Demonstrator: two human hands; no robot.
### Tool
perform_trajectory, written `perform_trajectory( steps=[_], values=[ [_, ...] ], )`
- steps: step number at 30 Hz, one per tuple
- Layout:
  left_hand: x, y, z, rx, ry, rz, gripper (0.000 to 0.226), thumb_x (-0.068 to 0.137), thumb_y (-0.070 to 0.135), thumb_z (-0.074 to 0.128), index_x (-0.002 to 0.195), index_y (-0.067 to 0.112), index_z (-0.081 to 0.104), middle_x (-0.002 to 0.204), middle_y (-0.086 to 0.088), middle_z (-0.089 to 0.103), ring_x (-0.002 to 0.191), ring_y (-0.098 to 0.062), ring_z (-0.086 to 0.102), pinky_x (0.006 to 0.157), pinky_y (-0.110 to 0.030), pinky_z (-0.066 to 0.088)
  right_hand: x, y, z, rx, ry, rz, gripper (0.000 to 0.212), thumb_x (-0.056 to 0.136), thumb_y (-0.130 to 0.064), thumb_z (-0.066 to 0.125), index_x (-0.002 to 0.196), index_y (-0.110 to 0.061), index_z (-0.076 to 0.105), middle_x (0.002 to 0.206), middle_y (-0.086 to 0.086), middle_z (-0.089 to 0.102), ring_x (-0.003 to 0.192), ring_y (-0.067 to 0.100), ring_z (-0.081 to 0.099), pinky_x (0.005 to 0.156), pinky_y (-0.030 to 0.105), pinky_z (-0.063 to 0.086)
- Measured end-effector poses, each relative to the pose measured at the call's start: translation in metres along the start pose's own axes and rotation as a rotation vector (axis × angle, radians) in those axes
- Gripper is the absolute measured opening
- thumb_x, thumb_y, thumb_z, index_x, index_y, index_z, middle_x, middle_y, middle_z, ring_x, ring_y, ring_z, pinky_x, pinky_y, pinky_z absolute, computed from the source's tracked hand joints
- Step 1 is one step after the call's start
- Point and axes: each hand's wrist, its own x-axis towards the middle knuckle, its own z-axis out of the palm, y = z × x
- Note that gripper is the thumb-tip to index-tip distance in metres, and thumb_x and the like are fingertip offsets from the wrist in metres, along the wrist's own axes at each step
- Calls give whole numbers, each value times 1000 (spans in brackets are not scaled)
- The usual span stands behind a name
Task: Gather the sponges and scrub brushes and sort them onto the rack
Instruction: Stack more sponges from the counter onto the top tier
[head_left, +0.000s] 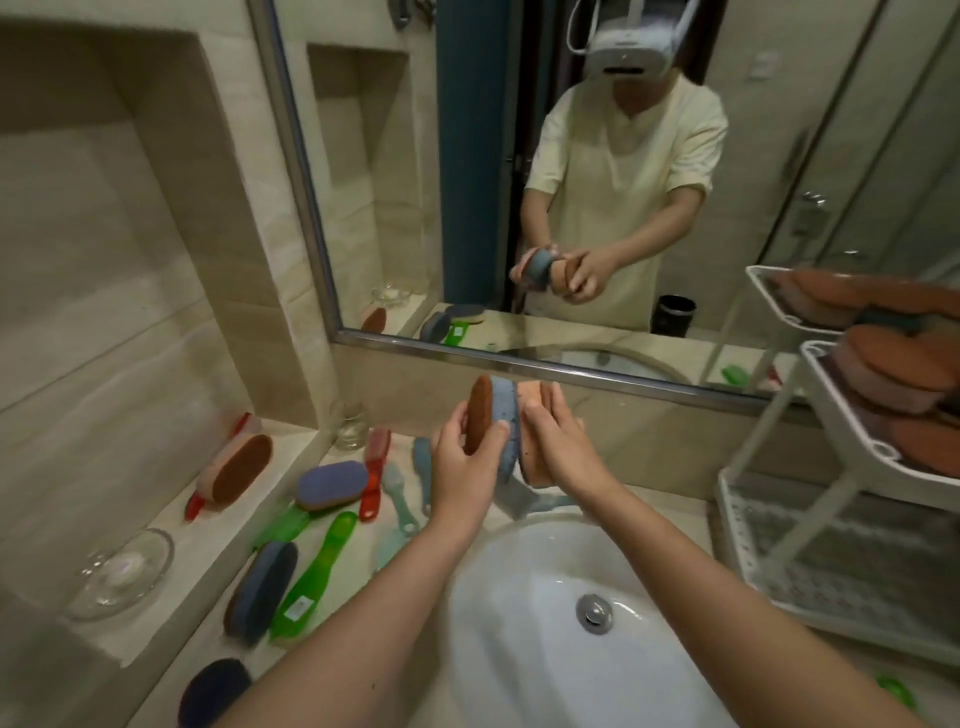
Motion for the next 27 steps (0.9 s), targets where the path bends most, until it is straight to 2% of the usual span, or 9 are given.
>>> perform_trajectory(
  steps=[3,6,8,10,14,17,20,23,27],
  values=[
    [-19,14,37,-15,-67,33,56,89,36,63,140,23,45,136,-6,48,119,-19,54,99,-41,50,-18,4,-43,32,49,-9,70,94,-61,37,154,-37,10,156,8,23,143,23,24,111,37,21],
    [-40,29,77,-35,-129,44,55,88,37,64,138,24,45,136,-5,48,117,-19,55,95,-41,53,-37,7,-89,56,125,-46,55,97,-54,36,148,-41,23,147,5,35,134,16,30,106,32,24],
    [-55,38,104,-53,-170,57,54,87,37,64,136,24,46,134,-5,49,116,-18,56,94,-42,53,-49,9,-118,77,172,-62,40,97,-52,36,137,-51,30,130,-2,43,125,16,39,109,42,35],
    [-70,48,128,-84,-220,66,55,86,40,64,136,24,46,133,-5,49,115,-17,56,93,-41,54,-60,9,-147,81,197,-66,36,96,-52,36,132,-49,37,126,-5,46,122,20,47,102,50,44],
    [-97,64,168,-142,-282,99,50,85,39,64,130,25,50,126,-2,57,108,-13,60,86,-33,56,-77,12,-196,93,233,-120,28,95,-46,37,121,-44,48,125,-5,59,112,15,57,98,43,47],
    [-113,74,193,-181,-312,114,40,90,33,62,128,25,51,123,-2,58,106,-14,62,78,-29,56,-91,13,-226,99,261,-139,33,93,-43,40,124,-39,52,123,-1,61,107,12,59,85,35,51],
    [-126,83,215,-187,-362,137,44,90,36,62,131,22,50,121,-1,61,103,-11,64,76,-24,56,-103,14,-258,108,277,-146,39,89,-47,42,126,-38,52,126,2,59,115,20,57,98,47,47],
    [-138,94,237,-184,-425,187,46,88,39,65,130,25,51,119,3,62,101,-8,65,72,-21,55,-113,15,-293,79,324,-186,39,90,-49,46,127,-37,52,129,0,58,118,20,55,101,48,46],
    [-148,107,269,-90,-486,290,49,82,39,70,127,34,52,123,8,59,110,-8,59,84,-27,55,-123,27,-342,53,404,-194,50,88,-45,53,135,-30,46,133,-1,54,115,15,56,95,41,51]
  ],
)
